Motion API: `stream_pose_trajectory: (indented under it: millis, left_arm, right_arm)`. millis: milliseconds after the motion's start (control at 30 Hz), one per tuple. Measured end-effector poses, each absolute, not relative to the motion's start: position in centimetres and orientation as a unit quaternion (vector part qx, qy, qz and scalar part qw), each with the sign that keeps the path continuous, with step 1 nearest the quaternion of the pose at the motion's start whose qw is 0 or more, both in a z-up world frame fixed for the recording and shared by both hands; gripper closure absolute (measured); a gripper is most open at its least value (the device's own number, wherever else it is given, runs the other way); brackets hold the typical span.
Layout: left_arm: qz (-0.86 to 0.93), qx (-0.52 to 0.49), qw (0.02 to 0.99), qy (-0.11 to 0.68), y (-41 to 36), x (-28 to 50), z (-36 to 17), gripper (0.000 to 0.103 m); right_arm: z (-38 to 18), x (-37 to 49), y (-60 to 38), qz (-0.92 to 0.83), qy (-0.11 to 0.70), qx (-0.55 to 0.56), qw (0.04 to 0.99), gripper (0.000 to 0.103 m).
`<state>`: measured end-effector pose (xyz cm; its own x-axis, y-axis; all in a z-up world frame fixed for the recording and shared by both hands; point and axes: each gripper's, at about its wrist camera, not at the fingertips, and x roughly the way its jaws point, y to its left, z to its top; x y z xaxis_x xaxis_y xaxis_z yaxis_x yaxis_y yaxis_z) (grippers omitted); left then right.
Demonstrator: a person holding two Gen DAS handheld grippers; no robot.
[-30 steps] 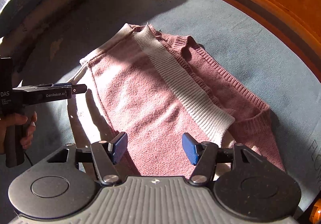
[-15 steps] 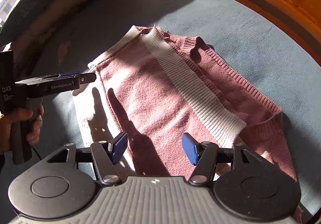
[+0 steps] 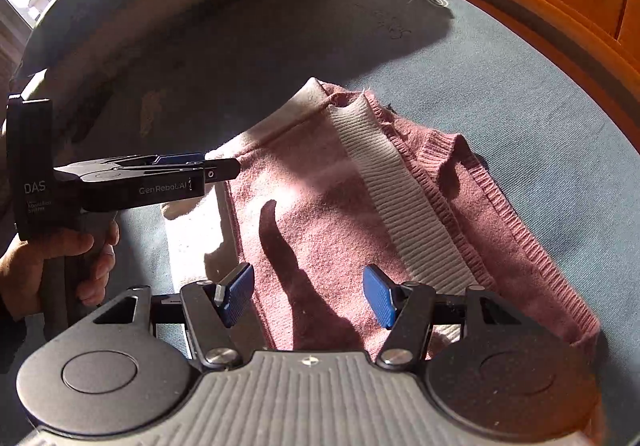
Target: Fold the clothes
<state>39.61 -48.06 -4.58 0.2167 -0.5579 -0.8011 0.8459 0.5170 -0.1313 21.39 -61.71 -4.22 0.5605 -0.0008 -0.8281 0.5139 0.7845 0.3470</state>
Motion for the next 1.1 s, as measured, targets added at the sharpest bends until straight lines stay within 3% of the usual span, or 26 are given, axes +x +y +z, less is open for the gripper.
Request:
stream_pose_trajectory:
  millis: [233, 533, 600, 700, 767, 933, 1100]
  left_arm:
    - [-0.461, 0.162, 0.755, 0.438, -44.0, 37.8, -5.8, 0.050]
    - [-0.438, 0.089, 0.771, 0.453, -43.4, 40.0, -6.9, 0.050]
    - [-0.447, 0.099, 0.774, 0.437, -43.3, 39.7, -5.9, 0.050]
    - [-0.454, 0.124, 0.773, 0.425, -43.5, 39.5, -5.6, 0.038]
    - [-0.444, 0.131, 0.768, 0.443, -43.7, 40.0, -6.3, 0.044]
    - [-0.446, 0.124, 0.777, 0.427, -42.9, 39.7, -5.3, 0.041]
    - [-0.427, 0.124, 0.779, 0.442, -41.9, 38.9, -5.2, 0.041]
  right_arm:
    - [-3.2, 30.5, -65.0, -0.115, 0.425, 0.228, 0.868, 0.038]
    - [-9.0, 40.1, -66.0, -0.085, 0.478, 0.140, 0.863, 0.038]
    - [-8.6, 39.8, -66.1, -0.085, 0.474, 0.149, 0.864, 0.037]
    - [-6.5, 37.6, -66.2, -0.093, 0.457, 0.177, 0.867, 0.037]
    - [-5.4, 35.8, -66.3, -0.106, 0.443, 0.192, 0.869, 0.037]
    - [-3.9, 30.2, -66.0, -0.131, 0.426, 0.245, 0.861, 0.037]
    - [-5.9, 28.4, -63.9, -0.101, 0.449, 0.258, 0.850, 0.036]
